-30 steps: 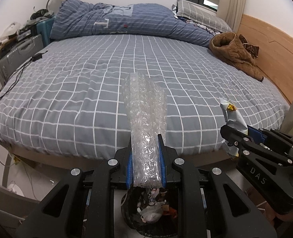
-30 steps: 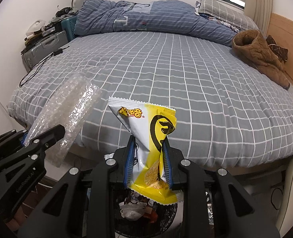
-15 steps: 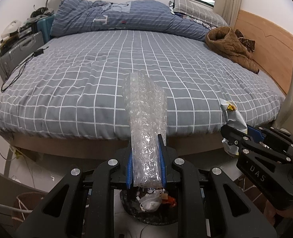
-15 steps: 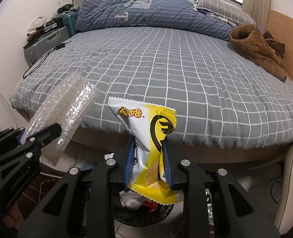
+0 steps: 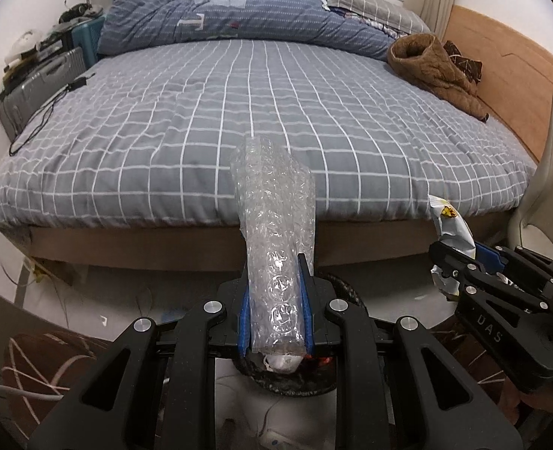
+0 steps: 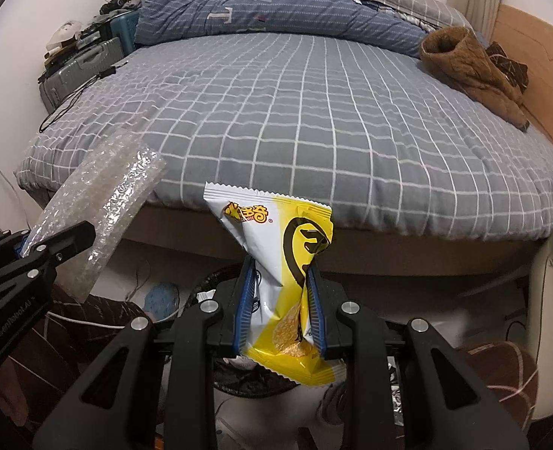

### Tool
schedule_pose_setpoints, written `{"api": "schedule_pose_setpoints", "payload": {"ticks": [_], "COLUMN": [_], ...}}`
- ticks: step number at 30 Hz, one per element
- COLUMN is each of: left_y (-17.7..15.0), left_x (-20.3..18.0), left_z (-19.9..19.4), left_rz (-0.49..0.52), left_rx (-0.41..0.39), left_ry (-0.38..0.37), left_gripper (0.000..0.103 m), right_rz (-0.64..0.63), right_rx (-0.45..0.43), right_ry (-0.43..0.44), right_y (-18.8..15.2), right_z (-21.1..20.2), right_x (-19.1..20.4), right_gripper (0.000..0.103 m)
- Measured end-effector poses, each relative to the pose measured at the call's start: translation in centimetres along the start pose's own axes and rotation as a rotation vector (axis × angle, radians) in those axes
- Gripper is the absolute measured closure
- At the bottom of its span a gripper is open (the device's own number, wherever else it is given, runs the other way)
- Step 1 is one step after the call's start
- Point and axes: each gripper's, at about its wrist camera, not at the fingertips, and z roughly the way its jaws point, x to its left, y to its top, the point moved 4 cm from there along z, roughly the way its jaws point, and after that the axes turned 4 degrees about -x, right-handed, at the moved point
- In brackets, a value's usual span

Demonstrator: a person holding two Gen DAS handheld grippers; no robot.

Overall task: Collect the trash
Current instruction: 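Carry the bubble wrap and yellow wrapper with both tools down to the bin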

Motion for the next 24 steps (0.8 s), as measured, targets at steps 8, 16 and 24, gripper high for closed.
{"api": "schedule_pose_setpoints", "payload": {"ticks": [8, 16, 24], "left_y": [-1.9, -3.6, -5.5], "left_x": [-0.4, -1.7, -4.1], "left_z": [2.1, 7.3, 11.9], "left_rz": [0.014, 0.037, 0.08], "left_rx": [0.045, 0.128, 0.225], "left_ry": [-0.013, -0.036, -0.071], "left_gripper": [0.083, 0.083, 0.083], "right_rz": [0.015, 0.05, 0.07], "right_rx": [0.053, 0.14, 0.203], "right_ry": [-0.006, 0.001, -0.024], "right_y": [-2.2, -3.9, -5.5], "right_z": [2.2, 6.1, 8.9], "right_x": [-0.9, -2.2, -4.1], "right_gripper": [0.078, 0.078, 0.078]}}
